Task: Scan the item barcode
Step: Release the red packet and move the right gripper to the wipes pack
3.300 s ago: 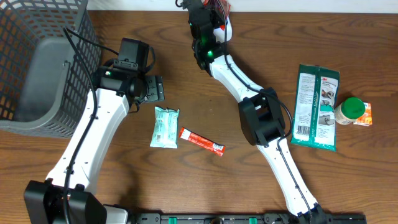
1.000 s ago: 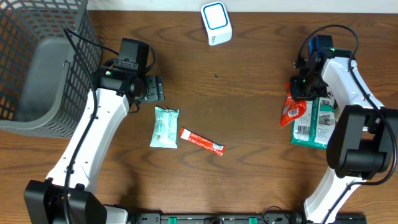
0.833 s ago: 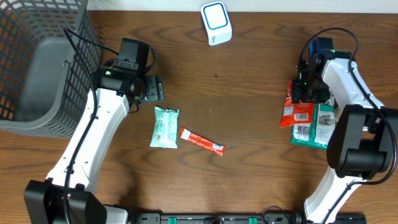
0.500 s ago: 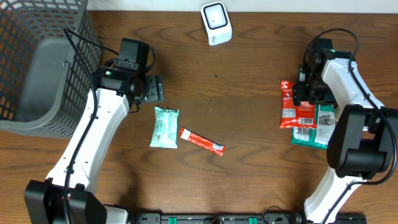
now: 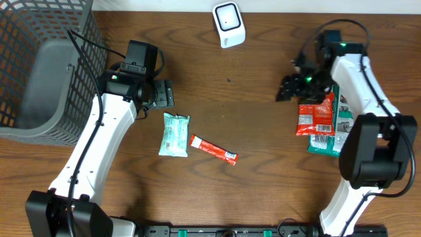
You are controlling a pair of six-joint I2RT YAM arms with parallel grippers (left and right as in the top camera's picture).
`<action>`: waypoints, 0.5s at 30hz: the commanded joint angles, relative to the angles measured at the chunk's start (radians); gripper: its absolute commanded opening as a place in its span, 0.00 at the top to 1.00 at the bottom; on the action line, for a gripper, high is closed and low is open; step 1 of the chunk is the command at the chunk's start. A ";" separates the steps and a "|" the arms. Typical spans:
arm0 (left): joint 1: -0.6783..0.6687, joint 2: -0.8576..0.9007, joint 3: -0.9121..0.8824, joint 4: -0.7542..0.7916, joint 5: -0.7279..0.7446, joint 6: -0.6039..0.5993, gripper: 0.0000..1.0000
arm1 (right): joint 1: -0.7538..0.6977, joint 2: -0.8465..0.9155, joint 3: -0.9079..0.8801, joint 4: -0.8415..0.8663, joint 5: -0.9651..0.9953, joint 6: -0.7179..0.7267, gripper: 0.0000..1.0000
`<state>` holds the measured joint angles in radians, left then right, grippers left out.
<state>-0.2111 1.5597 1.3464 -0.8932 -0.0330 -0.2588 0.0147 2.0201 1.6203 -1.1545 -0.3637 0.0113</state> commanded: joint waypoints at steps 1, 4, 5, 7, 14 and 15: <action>0.002 0.009 -0.003 -0.003 -0.013 -0.005 0.14 | 0.076 -0.019 -0.016 -0.005 -0.105 0.010 0.23; 0.002 0.009 -0.003 -0.003 -0.013 -0.005 0.14 | 0.137 -0.019 -0.018 -0.004 -0.105 0.010 0.23; 0.002 0.009 -0.003 -0.003 -0.013 -0.005 0.14 | 0.163 -0.019 -0.018 -0.002 -0.105 0.009 0.23; 0.002 0.009 -0.003 -0.003 -0.013 -0.005 0.14 | 0.213 -0.019 -0.018 -0.002 -0.105 -0.002 0.23; 0.002 0.009 -0.003 -0.003 -0.013 -0.005 0.14 | 0.405 -0.019 -0.018 0.023 -0.105 -0.020 0.23; 0.002 0.009 -0.003 -0.003 -0.013 -0.005 0.14 | 0.435 -0.019 -0.018 0.035 -0.105 -0.019 0.23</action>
<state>-0.2111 1.5597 1.3464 -0.8932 -0.0330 -0.2588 0.3756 2.0201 1.6089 -1.1355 -0.4496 0.0067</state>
